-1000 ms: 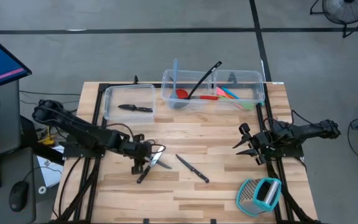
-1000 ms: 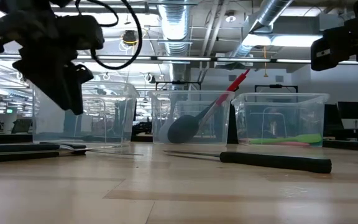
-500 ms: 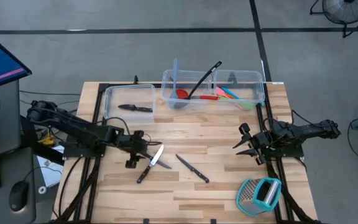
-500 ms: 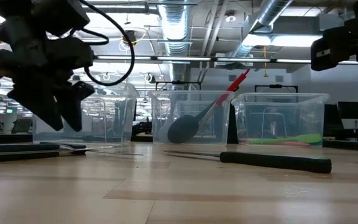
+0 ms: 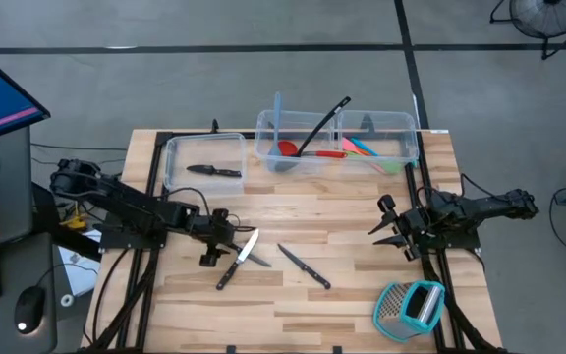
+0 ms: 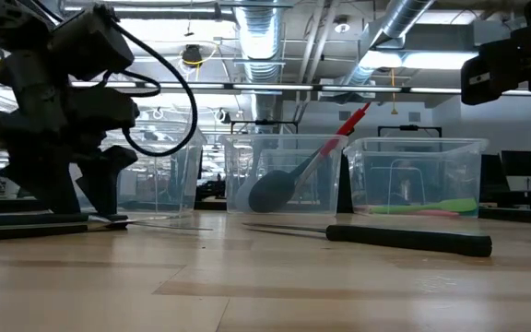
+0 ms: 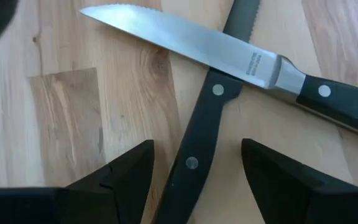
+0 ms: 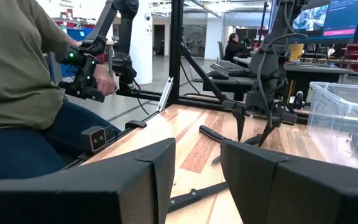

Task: Pick & Place Kitchen Items
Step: Put the black knife into the top left transparent bin

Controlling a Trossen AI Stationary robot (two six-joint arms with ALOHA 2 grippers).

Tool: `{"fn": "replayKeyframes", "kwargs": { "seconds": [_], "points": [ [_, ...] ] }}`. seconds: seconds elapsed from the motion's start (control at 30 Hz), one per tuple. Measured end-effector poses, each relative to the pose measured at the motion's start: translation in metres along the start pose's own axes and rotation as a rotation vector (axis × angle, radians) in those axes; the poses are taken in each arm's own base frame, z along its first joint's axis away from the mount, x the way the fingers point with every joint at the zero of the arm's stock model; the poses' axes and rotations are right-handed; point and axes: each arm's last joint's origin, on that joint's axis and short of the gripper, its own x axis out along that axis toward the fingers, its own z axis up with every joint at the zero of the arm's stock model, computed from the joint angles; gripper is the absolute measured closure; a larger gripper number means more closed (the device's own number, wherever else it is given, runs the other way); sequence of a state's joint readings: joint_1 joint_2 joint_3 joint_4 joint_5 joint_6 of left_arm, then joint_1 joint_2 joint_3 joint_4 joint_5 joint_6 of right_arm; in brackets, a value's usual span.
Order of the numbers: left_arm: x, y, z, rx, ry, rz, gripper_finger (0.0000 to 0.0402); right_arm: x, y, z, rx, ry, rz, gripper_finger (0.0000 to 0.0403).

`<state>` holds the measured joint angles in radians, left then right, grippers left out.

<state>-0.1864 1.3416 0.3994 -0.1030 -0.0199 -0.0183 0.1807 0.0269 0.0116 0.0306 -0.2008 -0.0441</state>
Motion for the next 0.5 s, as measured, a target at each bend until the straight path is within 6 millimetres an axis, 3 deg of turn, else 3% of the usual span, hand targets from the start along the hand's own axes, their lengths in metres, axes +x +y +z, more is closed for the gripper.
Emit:
{"fn": "replayKeyframes", "kwargs": {
  "seconds": [0.2,0.5],
  "points": [
    [0.0087,-0.0002,-0.0018,-0.004,0.036,-0.001,0.0208,0.0,0.0,0.0,0.0,0.0,0.0,0.0278],
    [0.0064,0.0007,-0.0029,-0.011,0.034,0.027,0.0323,0.0,0.0,0.0,0.0,0.0,0.0,0.0278]
  ]
}}
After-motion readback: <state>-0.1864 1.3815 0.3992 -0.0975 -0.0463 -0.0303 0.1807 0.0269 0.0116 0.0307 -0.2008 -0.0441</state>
